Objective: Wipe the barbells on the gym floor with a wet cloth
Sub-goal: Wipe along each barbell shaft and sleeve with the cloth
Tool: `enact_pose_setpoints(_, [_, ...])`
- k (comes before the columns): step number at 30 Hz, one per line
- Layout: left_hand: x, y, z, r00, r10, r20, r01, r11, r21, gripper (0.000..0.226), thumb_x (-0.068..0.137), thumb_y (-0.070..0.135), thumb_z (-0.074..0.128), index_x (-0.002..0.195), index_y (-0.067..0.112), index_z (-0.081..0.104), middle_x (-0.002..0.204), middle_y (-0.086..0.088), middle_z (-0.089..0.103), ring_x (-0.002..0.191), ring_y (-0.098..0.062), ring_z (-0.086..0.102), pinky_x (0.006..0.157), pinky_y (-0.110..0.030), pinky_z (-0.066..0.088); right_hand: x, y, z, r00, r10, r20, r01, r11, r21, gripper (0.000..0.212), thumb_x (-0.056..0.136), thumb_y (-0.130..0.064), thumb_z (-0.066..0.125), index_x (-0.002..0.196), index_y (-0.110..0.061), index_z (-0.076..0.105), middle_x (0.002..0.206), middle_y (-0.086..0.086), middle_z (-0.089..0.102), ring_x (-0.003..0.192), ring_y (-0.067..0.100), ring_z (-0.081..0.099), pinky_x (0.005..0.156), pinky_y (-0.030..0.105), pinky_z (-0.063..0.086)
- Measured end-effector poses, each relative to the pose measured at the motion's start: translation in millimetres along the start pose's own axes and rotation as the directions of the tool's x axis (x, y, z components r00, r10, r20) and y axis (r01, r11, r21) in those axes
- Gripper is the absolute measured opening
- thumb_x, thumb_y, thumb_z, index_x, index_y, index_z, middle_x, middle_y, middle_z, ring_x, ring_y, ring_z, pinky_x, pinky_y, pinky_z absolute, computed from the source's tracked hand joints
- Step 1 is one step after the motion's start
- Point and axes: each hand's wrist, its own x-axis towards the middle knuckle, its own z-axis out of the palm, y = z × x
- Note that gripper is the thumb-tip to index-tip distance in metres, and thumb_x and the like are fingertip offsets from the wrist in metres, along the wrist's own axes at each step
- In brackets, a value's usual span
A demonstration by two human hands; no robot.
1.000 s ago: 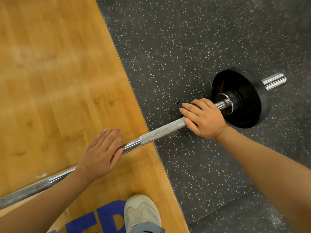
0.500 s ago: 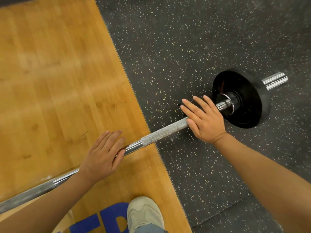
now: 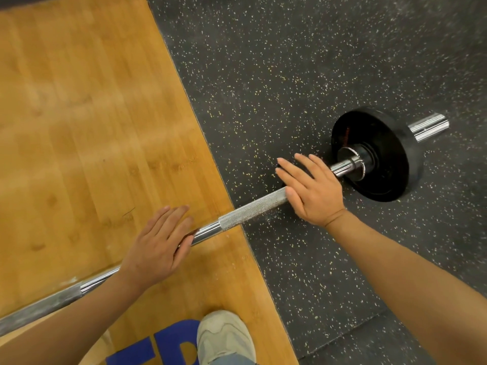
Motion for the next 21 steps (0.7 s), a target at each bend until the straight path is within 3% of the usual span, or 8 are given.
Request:
enact_pose_setpoints(2, [-0.1,-0.9,0.0,1.000,0.005,-0.009,-0.005,1.000,-0.004,0.036,0.104,0.029,0.038,0.115,0.004,0.062,0.129,-0.018,0.060,0.114,-0.030,0.060,0.114,-0.043,0.034,-0.4,16.6,-1.4,0.991,-0.122,0.053,0.123,0.992,-0.006,0.051,0.107,-0.031,0.027,0.129,-0.004,0.064,0.138,0.014,0.060,0.118,0.042,0.059,0.101,0.053,0.047])
enact_pose_setpoints(4, [0.4,-1.0,-0.4,1.000,0.003,-0.010,-0.003,1.000,-0.003,0.037,0.104,0.029,0.037,0.114,0.004,0.063,0.129,-0.018,0.060,0.113,-0.030,0.060,0.114,-0.043,0.034,-1.0,37.2,-5.6,0.986,-0.154,0.070,0.155,0.988,-0.024,0.052,0.107,-0.032,0.027,0.127,-0.001,0.064,0.135,0.018,0.061,0.115,0.044,0.060,0.096,0.053,0.050])
enact_pose_setpoints(9, [-0.3,-1.4,0.9,1.000,-0.002,-0.010,0.002,1.000,0.004,0.038,0.104,0.028,0.038,0.111,0.003,0.065,0.128,-0.018,0.061,0.111,-0.031,0.062,0.111,-0.045,0.037,-4.4,35.9,-9.8,0.994,0.097,-0.052,-0.099,0.994,-0.036,0.047,0.105,-0.028,0.032,0.122,-0.005,0.069,0.132,0.012,0.064,0.117,0.040,0.060,0.098,0.052,0.047])
enact_pose_setpoints(11, [-0.8,-0.9,1.5,1.000,0.001,-0.012,-0.001,1.000,0.001,0.037,0.104,0.027,0.037,0.111,0.003,0.065,0.127,-0.018,0.061,0.110,-0.031,0.062,0.112,-0.044,0.036,-0.4,18.6,-8.4,0.988,0.131,-0.078,-0.133,0.991,-0.031,0.046,0.105,-0.028,0.033,0.120,-0.009,0.071,0.132,0.006,0.065,0.117,0.036,0.061,0.102,0.049,0.044])
enact_pose_setpoints(15, [-1.4,-1.6,2.6,1.000,0.004,-0.003,-0.004,1.000,-0.008,0.037,0.104,0.027,0.037,0.112,0.004,0.064,0.127,-0.017,0.061,0.111,-0.031,0.062,0.113,-0.044,0.035,6.4,-4.8,0.5,0.998,0.036,-0.046,-0.037,0.999,-0.004,0.044,0.104,-0.030,0.034,0.120,-0.012,0.072,0.132,0.002,0.066,0.113,0.033,0.063,0.100,0.046,0.046])
enact_pose_setpoints(19, [-2.0,-2.1,2.5,1.000,0.000,-0.004,-0.001,1.000,-0.012,0.035,0.104,0.027,0.037,0.114,0.004,0.062,0.128,-0.018,0.061,0.111,-0.031,0.062,0.112,-0.045,0.036,2.9,24.1,-2.2,0.988,-0.150,0.027,0.149,0.988,0.025,0.051,0.106,-0.032,0.028,0.123,-0.005,0.068,0.131,0.013,0.065,0.108,0.039,0.063,0.094,0.048,0.051])
enact_pose_setpoints(21, [-1.6,-1.5,2.4,1.000,0.003,-0.006,-0.004,1.000,-0.014,0.033,0.104,0.027,0.038,0.116,0.005,0.059,0.127,-0.018,0.061,0.110,-0.031,0.063,0.112,-0.045,0.036,-0.8,48.4,-5.6,0.993,-0.113,0.033,0.112,0.994,0.009,0.051,0.106,-0.031,0.029,0.124,-0.001,0.066,0.130,0.017,0.064,0.106,0.041,0.064,0.093,0.050,0.052])
